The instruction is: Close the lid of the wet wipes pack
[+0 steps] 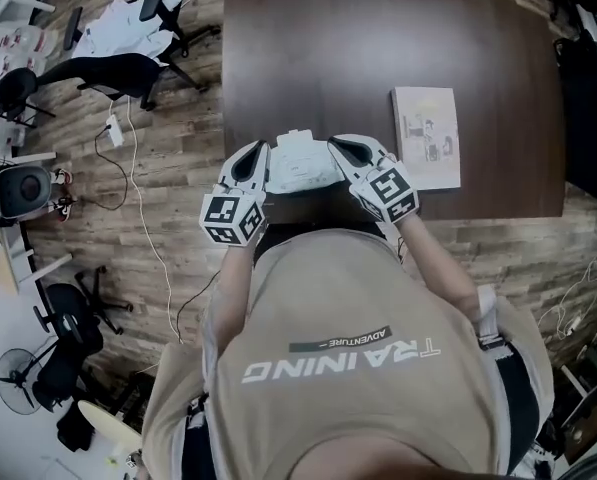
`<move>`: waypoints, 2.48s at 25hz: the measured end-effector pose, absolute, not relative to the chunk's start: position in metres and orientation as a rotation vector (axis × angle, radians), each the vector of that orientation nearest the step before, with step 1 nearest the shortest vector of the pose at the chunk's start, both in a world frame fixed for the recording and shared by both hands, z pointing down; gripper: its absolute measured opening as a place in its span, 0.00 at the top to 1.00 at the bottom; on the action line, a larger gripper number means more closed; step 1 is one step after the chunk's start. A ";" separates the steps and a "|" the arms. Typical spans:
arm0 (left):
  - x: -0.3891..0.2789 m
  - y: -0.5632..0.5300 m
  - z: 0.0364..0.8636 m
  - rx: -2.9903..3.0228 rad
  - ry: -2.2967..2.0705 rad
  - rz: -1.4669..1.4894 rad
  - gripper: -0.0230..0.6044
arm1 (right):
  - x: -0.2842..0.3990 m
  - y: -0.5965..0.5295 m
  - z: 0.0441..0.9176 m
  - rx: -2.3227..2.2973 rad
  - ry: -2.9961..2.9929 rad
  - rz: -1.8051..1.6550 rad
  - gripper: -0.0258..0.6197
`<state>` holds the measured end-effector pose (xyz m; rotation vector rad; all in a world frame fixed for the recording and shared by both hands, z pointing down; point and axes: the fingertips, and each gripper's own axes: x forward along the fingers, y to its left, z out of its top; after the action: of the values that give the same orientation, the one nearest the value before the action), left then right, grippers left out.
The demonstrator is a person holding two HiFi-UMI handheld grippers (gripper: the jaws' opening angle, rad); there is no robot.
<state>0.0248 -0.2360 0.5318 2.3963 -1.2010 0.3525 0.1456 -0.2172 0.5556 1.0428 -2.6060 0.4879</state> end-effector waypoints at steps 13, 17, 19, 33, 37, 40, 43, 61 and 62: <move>0.025 -0.226 0.541 2.404 -1.184 0.351 0.95 | 0.129 -0.229 0.583 0.931 -2.547 0.550 0.94; 0.025 -0.226 0.538 2.394 -1.167 0.281 0.95 | 0.124 -0.232 0.589 0.948 -2.523 0.607 0.93; 0.022 -0.224 0.540 2.376 -1.161 0.250 0.95 | 0.120 -0.234 0.596 0.942 -2.500 0.615 0.93; 0.009 -0.236 0.565 2.344 -1.080 0.238 0.95 | 0.096 -0.249 0.648 0.832 -2.378 0.609 0.87; 0.009 -0.239 0.566 2.350 -1.046 0.237 0.95 | 0.091 -0.249 0.665 0.788 -2.335 0.636 0.82; 0.009 -0.242 0.570 2.342 -1.039 0.241 0.95 | 0.093 -0.254 0.676 0.795 -2.305 0.655 0.82; 0.008 -0.242 0.577 2.329 -1.031 0.250 0.95 | 0.096 -0.259 0.688 0.785 -2.278 0.715 0.82; -0.003 -0.228 0.590 2.298 -1.045 0.304 0.95 | 0.091 -0.258 0.703 0.575 -2.252 0.878 0.86; -0.002 -0.228 0.589 2.304 -1.042 0.309 0.95 | 0.091 -0.259 0.700 0.585 -2.258 0.861 0.86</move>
<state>-0.0019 -0.2275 0.5887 2.3045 -1.0423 0.3091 0.0907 -0.2587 0.7003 0.5848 -2.2579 0.8614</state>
